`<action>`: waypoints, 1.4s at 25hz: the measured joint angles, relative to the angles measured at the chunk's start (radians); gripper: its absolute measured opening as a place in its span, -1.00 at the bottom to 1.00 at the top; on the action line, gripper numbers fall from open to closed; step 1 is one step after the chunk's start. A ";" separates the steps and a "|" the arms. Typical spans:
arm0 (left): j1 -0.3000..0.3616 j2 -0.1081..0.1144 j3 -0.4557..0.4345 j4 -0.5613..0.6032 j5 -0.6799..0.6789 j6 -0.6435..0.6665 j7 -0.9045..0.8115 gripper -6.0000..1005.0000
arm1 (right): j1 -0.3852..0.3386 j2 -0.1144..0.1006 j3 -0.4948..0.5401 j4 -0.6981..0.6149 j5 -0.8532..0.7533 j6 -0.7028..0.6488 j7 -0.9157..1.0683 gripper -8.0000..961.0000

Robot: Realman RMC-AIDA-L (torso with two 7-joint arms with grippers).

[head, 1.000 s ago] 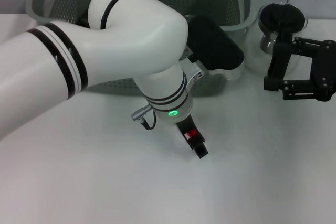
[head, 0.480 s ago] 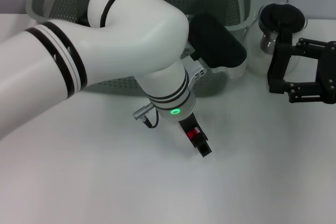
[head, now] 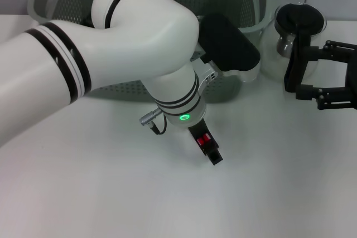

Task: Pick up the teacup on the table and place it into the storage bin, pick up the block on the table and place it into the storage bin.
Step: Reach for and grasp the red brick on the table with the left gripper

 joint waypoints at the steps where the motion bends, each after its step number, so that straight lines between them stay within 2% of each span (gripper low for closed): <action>1: -0.001 0.000 0.000 0.000 0.000 0.000 0.000 0.74 | 0.001 -0.003 0.000 0.000 0.000 -0.005 0.003 0.93; 8: -0.004 0.001 -0.002 0.000 0.002 0.018 0.000 0.73 | 0.008 -0.027 -0.011 0.000 -0.004 -0.034 0.031 0.93; 19: -0.006 0.003 -0.001 0.012 0.005 0.024 0.004 0.72 | 0.020 -0.052 -0.015 -0.003 -0.021 -0.068 0.058 0.93; 35: -0.009 -0.002 0.000 0.022 -0.002 0.018 -0.010 0.71 | 0.023 -0.043 -0.026 -0.003 -0.021 -0.060 0.049 0.93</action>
